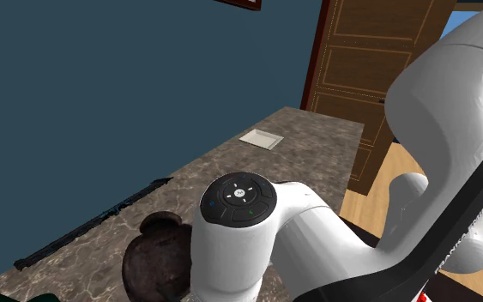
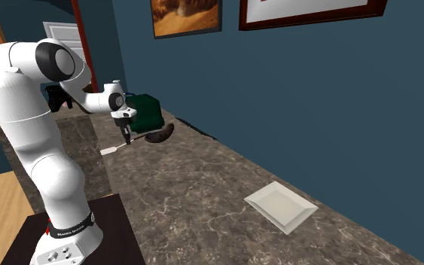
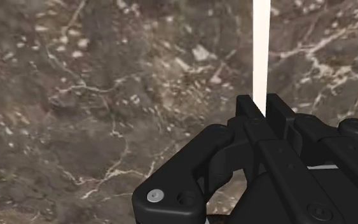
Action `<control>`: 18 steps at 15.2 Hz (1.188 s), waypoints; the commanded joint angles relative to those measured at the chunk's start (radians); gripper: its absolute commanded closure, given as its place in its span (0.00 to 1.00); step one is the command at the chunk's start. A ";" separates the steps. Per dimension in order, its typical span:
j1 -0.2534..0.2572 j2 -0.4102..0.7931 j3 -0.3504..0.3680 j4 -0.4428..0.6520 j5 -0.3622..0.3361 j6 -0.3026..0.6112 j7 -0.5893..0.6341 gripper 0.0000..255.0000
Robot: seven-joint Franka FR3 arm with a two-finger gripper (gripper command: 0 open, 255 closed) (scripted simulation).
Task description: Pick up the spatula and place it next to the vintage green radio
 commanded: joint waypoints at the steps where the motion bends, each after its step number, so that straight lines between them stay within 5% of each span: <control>1: 0.000 0.000 0.000 0.000 0.000 0.000 0.000 0.00; 6: 0.000 0.000 0.000 0.000 0.000 0.000 0.000 0.00; 10: 0.011 -0.095 -0.016 0.053 0.072 -0.132 -0.053 0.00; 18: 0.011 -0.095 -0.016 0.053 0.072 -0.132 -0.053 0.00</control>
